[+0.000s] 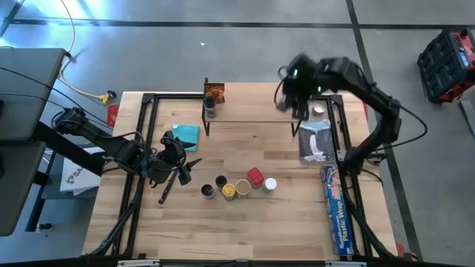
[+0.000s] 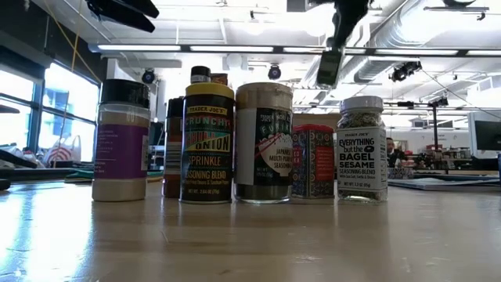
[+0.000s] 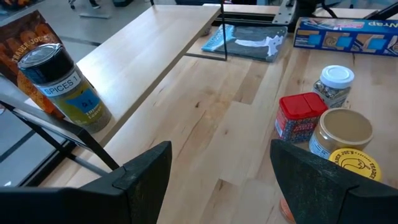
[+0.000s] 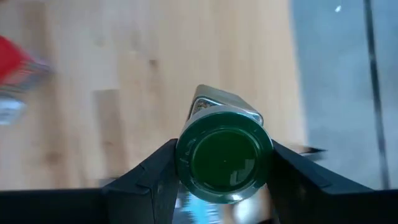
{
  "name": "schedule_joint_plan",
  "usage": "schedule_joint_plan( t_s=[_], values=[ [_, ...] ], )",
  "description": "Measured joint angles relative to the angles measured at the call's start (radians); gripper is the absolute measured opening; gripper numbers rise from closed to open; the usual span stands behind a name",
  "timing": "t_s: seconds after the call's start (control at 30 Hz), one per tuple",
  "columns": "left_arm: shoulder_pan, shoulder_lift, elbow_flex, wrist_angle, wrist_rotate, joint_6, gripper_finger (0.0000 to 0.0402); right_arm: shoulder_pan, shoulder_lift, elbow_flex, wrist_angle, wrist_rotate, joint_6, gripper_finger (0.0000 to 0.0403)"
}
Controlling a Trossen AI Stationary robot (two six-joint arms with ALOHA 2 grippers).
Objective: Shelf spices
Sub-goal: Put the green seasoning bottle on the shelf
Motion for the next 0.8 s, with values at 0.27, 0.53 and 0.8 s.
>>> schedule_joint_plan(
  t_s=[0.27,0.53,0.8],
  values=[
    [0.01,0.0,0.0,0.002,-0.001,0.025,0.0266,-0.18,0.087,0.0,0.065,-0.06,-0.361,0.019],
    [0.01,0.0,0.0,0.008,0.0,0.037,0.0266,-0.205,0.188,0.0,0.055,0.041,-0.518,0.019],
    [0.01,0.0,0.0,0.008,0.003,0.035,0.0266,-0.233,0.209,0.004,0.082,0.066,-0.576,0.019]
  ],
)
